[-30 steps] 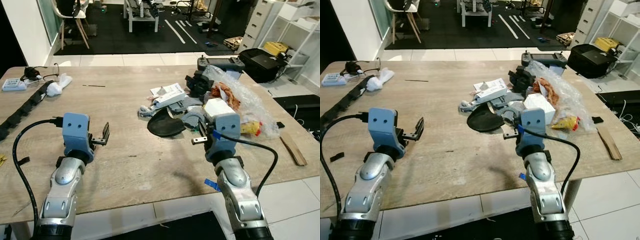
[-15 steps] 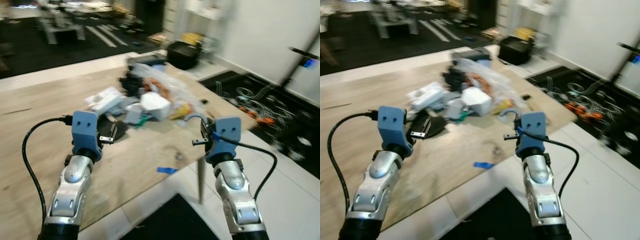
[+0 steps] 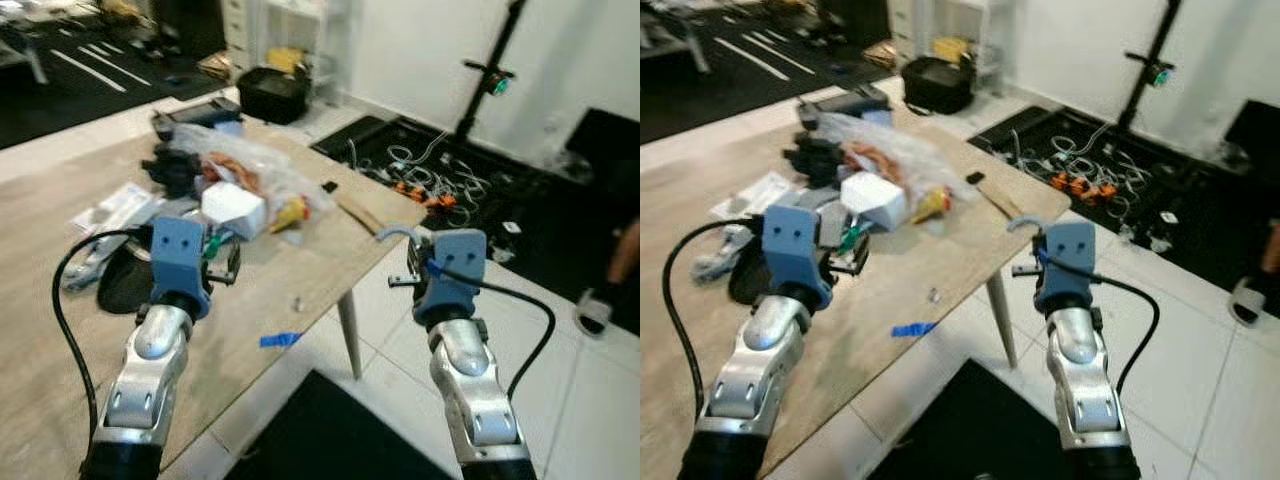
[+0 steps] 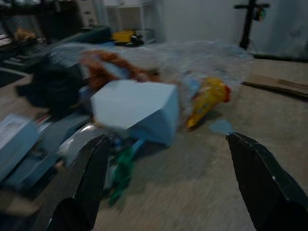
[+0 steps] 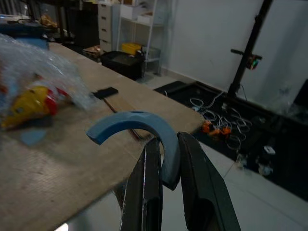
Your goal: Picking trash to rubbish bin
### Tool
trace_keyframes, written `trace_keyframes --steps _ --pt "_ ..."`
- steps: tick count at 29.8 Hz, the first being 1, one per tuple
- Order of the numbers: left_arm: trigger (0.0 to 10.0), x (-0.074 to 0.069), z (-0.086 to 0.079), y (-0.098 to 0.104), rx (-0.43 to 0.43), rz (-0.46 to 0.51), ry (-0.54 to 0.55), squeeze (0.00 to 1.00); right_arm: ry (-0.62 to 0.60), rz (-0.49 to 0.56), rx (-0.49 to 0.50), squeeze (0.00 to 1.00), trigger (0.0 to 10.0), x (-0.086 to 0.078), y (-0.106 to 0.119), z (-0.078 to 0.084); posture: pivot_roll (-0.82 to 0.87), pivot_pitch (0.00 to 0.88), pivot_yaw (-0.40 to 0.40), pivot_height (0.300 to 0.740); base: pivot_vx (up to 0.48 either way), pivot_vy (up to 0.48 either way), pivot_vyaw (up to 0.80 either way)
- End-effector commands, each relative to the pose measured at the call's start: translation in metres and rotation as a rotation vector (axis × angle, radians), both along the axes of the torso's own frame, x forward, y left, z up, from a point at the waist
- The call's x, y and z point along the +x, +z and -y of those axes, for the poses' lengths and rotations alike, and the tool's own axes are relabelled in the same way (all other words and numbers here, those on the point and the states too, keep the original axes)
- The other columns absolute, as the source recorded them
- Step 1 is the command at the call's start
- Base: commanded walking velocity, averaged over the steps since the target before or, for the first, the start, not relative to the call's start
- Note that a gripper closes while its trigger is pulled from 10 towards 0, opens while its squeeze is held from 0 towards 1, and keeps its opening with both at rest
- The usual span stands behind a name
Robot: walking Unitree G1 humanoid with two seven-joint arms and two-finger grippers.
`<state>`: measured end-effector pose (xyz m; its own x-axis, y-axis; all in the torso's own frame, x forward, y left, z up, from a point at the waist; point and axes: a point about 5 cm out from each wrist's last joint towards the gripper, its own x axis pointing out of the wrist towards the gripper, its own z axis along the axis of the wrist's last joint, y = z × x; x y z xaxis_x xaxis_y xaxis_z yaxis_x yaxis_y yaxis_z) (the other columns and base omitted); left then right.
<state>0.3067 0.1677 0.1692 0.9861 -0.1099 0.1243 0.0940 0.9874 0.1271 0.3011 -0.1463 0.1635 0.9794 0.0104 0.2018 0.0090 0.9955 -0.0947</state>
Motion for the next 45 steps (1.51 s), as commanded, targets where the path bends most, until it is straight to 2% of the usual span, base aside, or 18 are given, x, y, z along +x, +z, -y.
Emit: trace_keyframes --steps 1,3,6,26,31,35,40,45 --pt "10.0 0.000 0.003 0.001 0.009 0.006 -0.020 0.00 -0.008 -0.014 -0.001 0.00 10.0 -0.001 -0.003 0.005 -0.06 0.067 -0.013 0.740 0.000 0.000 -0.80" --pt "10.0 -0.001 0.002 0.001 0.012 0.007 -0.018 0.00 -0.004 -0.022 -0.008 0.00 10.0 -0.002 -0.005 0.004 -0.06 0.068 -0.010 0.740 0.000 0.000 -0.80" --pt "10.0 -0.001 0.005 -0.001 0.074 0.005 -0.056 0.00 -0.036 -0.050 0.053 0.00 10.0 -0.004 -0.014 0.008 -0.05 0.067 -0.001 0.740 0.000 0.000 -0.80" --pt "10.0 -0.002 0.000 -0.003 -0.004 -0.026 -0.026 0.00 -0.037 -0.062 0.036 0.00 10.0 -0.008 -0.020 0.007 -0.06 0.085 0.017 0.740 0.000 0.000 -0.80" --pt "10.0 -0.001 0.002 -0.003 -0.008 -0.024 -0.022 0.00 -0.035 -0.061 0.029 0.00 10.0 -0.006 -0.020 0.007 -0.06 0.088 0.012 0.740 0.000 0.000 -0.80" --pt "10.0 -0.002 0.003 -0.003 0.035 -0.007 -0.036 0.00 -0.039 -0.060 0.030 0.00 10.0 -0.005 -0.019 0.008 -0.05 0.093 0.011 0.740 0.000 0.000 -0.80" --pt "10.0 0.000 -0.001 -0.005 -0.009 -0.042 -0.006 0.00 -0.027 -0.066 0.027 0.00 10.0 -0.006 -0.022 0.004 -0.05 0.091 0.014 0.740 0.000 0.000 -0.80" --pt "10.0 0.000 0.003 -0.004 0.007 -0.037 -0.023 0.00 -0.021 -0.070 0.029 0.00 10.0 -0.006 -0.023 0.003 -0.05 0.087 0.015 0.740 0.000 0.000 -0.80"
